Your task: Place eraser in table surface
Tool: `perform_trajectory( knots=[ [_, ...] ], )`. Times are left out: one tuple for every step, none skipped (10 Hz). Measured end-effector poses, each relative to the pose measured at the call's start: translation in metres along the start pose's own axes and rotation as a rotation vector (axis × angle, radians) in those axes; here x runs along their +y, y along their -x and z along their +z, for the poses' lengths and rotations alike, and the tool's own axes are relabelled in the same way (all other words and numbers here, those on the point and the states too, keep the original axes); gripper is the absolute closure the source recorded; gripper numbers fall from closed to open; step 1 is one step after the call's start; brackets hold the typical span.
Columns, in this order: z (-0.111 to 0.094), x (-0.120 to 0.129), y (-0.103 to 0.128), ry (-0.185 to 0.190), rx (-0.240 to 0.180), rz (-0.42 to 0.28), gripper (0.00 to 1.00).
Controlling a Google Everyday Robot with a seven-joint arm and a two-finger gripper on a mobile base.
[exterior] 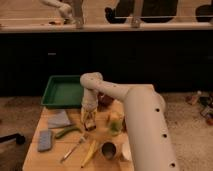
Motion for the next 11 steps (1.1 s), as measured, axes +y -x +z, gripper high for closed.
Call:
perform_trajectory(
  knots=[
    [0.0000,0.0000,0.0000,0.000,0.000,0.000,0.43],
    [0.0000,0.0001,0.0000,0.000,0.000,0.000,0.32],
    [0.0000,0.0002,0.0000,0.000,0.000,0.000,0.25],
    [0.0000,0.0002,0.0000,0.000,0.000,0.000,0.21],
    [0.0001,0.0001,0.0000,0.000,0.000,0.000,0.20],
    [0.0001,0.0002,-0.0001,0.000,0.000,0.000,0.20],
    [-0.0001,0.0014,-0.0003,0.002,0.001,-0.001,0.20],
    [-0.0002,0.0019,-0.0005,0.003,0.002,-0.001,0.20],
    [-0.0002,0.0017,-0.0005,0.003,0.002,-0.001,0.20],
    [-0.0002,0.0015,-0.0004,0.002,0.002,-0.001,0.20],
    [-0.0002,0.0013,-0.0004,0.001,0.002,-0.001,0.20]
  ],
)
